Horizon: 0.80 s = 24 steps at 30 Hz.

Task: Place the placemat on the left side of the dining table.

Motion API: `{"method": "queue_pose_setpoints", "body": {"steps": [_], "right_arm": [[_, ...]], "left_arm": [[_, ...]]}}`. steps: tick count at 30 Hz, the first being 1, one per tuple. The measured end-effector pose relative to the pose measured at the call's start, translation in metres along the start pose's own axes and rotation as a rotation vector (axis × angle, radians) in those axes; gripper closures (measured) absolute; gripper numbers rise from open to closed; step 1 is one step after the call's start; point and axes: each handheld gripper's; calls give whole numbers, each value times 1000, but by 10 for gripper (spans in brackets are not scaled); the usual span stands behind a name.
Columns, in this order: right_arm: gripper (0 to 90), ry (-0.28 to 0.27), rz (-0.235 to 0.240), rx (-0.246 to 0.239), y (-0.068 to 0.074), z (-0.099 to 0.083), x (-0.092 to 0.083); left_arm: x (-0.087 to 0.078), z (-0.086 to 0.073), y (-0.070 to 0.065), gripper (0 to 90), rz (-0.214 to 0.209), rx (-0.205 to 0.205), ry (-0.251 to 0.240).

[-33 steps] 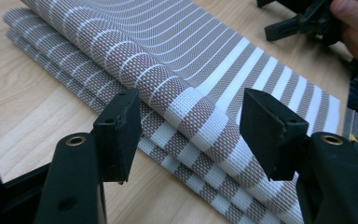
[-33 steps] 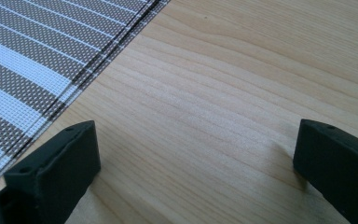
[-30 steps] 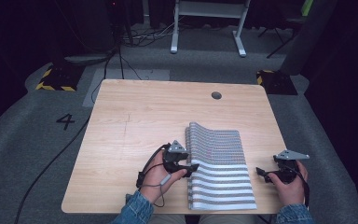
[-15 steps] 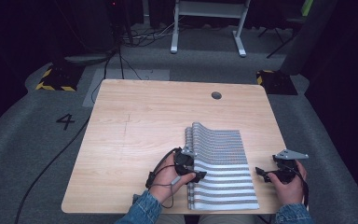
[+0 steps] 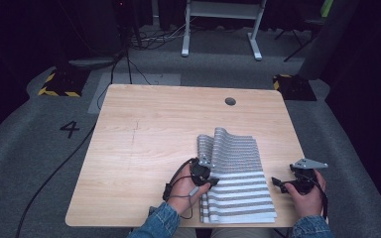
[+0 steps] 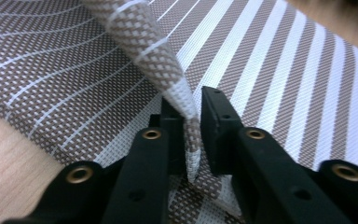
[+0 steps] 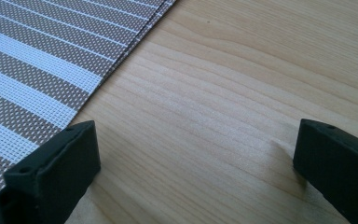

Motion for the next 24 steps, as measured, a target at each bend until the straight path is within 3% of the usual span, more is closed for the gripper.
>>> {"method": "queue_pose_setpoints", "body": {"steps": [1,4,6,10,11,12,13,14,17,18,21,24], "right_arm": [[5,0,1,2,0,0,0],[5,0,0,0,0,0,0],[6,0,0,0,0,0,0],[5,1,1,2,0,0,0],[5,0,1,2,0,0,0],[5,0,1,2,0,0,0],[5,-1,-1,-2,0,0,0],[5,-1,-1,-2,0,0,0],[5,1,0,1,0,0,0],[5,1,0,1,0,0,0],[5,1,-1,1,0,0,0],[5,1,0,1,0,0,0]], "left_arm": [[-3,1,-2,846,1,23,-19],[-7,3,-6,864,2,38,-42],[-14,7,-10,869,6,72,-60],[-35,16,-16,882,14,138,-101],[-48,21,-20,883,25,165,-123],[-48,21,-20,884,25,165,-123],[-61,26,-24,884,33,197,-136],[-61,26,-24,884,33,197,-136],[-86,31,-30,885,59,231,-157],[-86,31,-30,885,59,231,-157],[-111,30,-30,885,83,255,-176],[-123,28,-29,885,96,264,-183]]}}
Point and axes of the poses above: each handheld gripper's, and its own axes: x roughly forward along the jaws, z roughly out of its top, y roughly to its left, and after that the axes turned 4 degrees about -z, right-handed
